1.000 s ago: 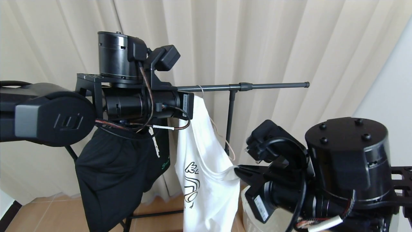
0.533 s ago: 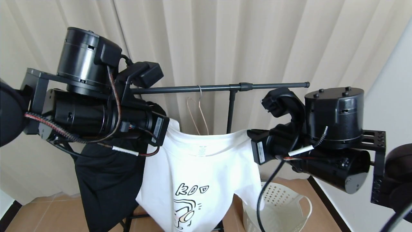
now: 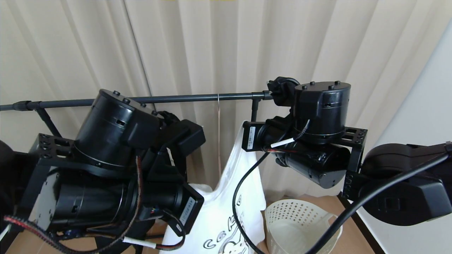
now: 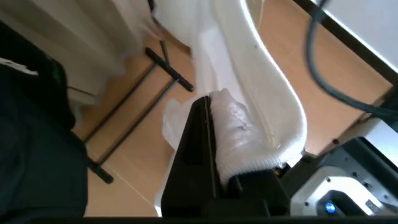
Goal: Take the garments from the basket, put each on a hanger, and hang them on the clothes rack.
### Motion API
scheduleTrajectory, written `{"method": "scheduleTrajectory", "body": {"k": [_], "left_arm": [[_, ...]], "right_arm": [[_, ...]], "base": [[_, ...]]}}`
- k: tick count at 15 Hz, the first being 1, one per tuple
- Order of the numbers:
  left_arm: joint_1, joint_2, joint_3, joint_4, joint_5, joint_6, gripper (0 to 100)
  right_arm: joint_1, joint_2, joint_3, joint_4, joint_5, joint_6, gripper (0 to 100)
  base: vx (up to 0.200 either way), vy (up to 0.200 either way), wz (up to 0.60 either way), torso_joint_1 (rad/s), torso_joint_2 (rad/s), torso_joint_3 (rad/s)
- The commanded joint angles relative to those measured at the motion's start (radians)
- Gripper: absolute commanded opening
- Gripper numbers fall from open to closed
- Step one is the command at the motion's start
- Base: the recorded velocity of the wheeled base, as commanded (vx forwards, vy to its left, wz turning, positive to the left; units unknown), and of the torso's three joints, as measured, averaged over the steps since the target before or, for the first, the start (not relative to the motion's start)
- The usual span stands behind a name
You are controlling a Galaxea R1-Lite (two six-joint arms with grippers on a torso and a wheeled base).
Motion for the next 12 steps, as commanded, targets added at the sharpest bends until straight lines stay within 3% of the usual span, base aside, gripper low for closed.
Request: {"method": "scheduleTrajectory", "body": {"k": [1,3,7,12], "left_arm": [[-0.065,0.020,0.014,-0.041,0.008,-0.036,0],[-0.092,0.036,0.000,-0.061,0.008,-0.045,0],[-0.158,0.123,-0.118,-0.059,0.050,-0.200,0],[-0.154,0.128,-0.118,-0.053,0.077,-0.202,0]], "right_arm": [[0.015,0.025,-0.007,-0.006,-0.001,0.001,0],[0.024,0.025,-0.007,-0.007,-0.001,0.007,0],[0.028,0.022,-0.006,-0.007,-0.001,0.013,0],[0.013,0.005,0.003,0.003,-0.004,0.007,0]], "base": [[0.000,0.000,0.00,0.000,0.00,0.000],[0.000,0.000,0.00,0.000,0.00,0.000],[0.000,0.000,0.00,0.000,0.00,0.000],[0.000,0.000,0.00,0.000,0.00,0.000]]}}
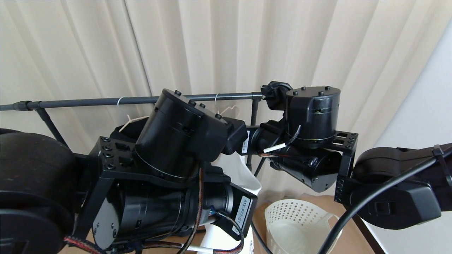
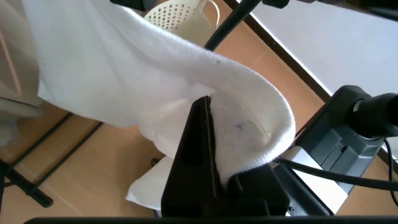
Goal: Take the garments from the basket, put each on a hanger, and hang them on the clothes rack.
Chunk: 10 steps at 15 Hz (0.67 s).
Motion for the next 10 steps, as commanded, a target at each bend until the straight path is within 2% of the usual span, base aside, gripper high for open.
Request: {"method": "scheduleTrajectory", "body": {"k": [1,2,3,5,8,10], "left_arm": [[0.011,0.006,0.012,0.005,0.025,0.001,0],[0.011,0.006,0.012,0.005,0.025,0.001,0],[0.052,0.005,0.026,0.005,0.059,0.006,0],[0.087,0.008,0.029,0.001,0.090,0.009,0],[0.198,0.058,0.000,-0.029,0.102,0.047,0],[0.244,0.094,-0.026,-0.077,0.103,0.075,0]], "right_arm": [[-0.026,-0.028,0.012,0.015,-0.003,-0.011,0],[-0.026,-0.028,0.012,0.015,-0.003,-0.011,0],[-0.074,-0.091,0.063,0.036,-0.003,-0.107,0],[-0.100,-0.133,0.086,0.038,-0.014,-0.148,0],[-0.122,-0.179,0.105,0.036,-0.118,-0.214,0],[-0.122,-0.174,0.114,0.036,-0.162,-0.217,0]], "base": [[0.000,0.000,0.00,0.000,0.00,0.000],[0.000,0.000,0.00,0.000,0.00,0.000],[0.000,0.000,0.00,0.000,0.00,0.000],[0.000,0.000,0.00,0.000,0.00,0.000],[0.000,0.000,0.00,0.000,0.00,0.000],[0.000,0.000,0.00,0.000,0.00,0.000]]}}
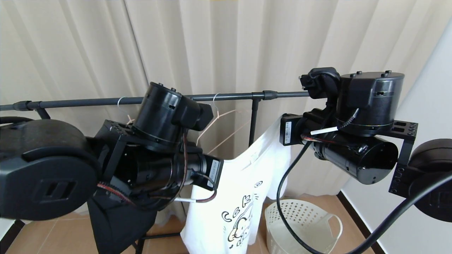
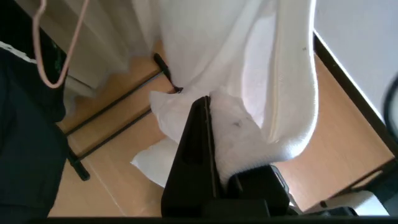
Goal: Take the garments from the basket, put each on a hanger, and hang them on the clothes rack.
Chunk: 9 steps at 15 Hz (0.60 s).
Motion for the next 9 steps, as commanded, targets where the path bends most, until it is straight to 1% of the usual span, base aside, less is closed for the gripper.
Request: {"method": "scheduleTrajectory", "body": {"k": [1,3,9], "left_arm": [[0.047,0.063,-0.044,-0.029,0.001,0.009,0],[0.049,0.092,-0.081,-0.032,0.004,0.009,0],[0.059,0.127,-0.096,-0.035,0.007,0.017,0]], "right_arm": [[-0.002,-0.019,0.015,0.000,-0.016,-0.005,0],[-0.002,-0.019,0.032,-0.017,-0.021,-0.045,0],[0.000,-0.018,0.032,-0.025,-0.030,-0.045,0]], "base": [[0.000,0.000,0.00,0.000,0.00,0.000],[0.000,0.000,0.00,0.000,0.00,0.000],[0.000,0.000,0.00,0.000,0.00,0.000]]}}
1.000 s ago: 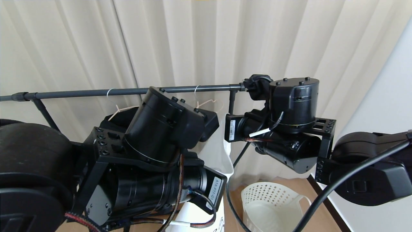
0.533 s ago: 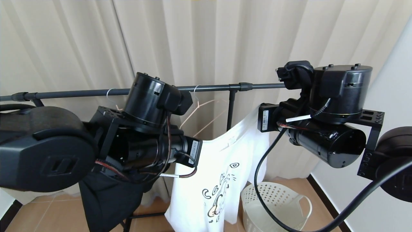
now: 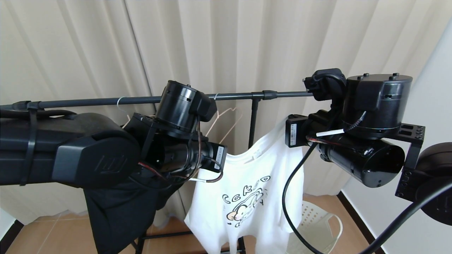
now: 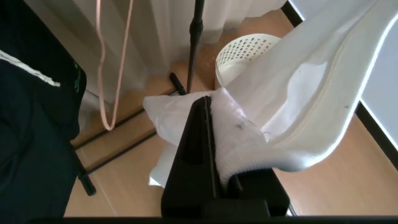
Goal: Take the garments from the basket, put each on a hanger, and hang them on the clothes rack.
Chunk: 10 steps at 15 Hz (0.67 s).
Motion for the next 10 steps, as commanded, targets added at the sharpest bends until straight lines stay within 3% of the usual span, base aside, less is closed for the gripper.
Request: {"method": "scheduleTrajectory", "body": {"k": [1,3,4,10], "left_arm": [[0.010,0.016,0.000,0.000,0.001,0.010,0],[0.021,0.019,0.001,0.000,-0.001,0.013,0],[0.022,0.019,0.003,0.000,-0.001,0.013,100],[0.036,0.028,0.001,0.000,-0.001,0.010,100]], "right_arm": [[0.000,0.000,0.000,-0.012,0.000,0.000,0],[0.000,0.005,0.001,-0.018,0.000,-0.001,0],[0.000,0.008,0.000,-0.018,0.000,-0.001,0],[-0.012,0.006,0.000,-0.018,0.002,-0.003,0]], "base": [[0.000,0.000,0.00,0.000,0.00,0.000],[0.000,0.000,0.00,0.000,0.00,0.000],[0.000,0.000,0.00,0.000,0.00,0.000],[0.000,0.000,0.00,0.000,0.00,0.000]]}}
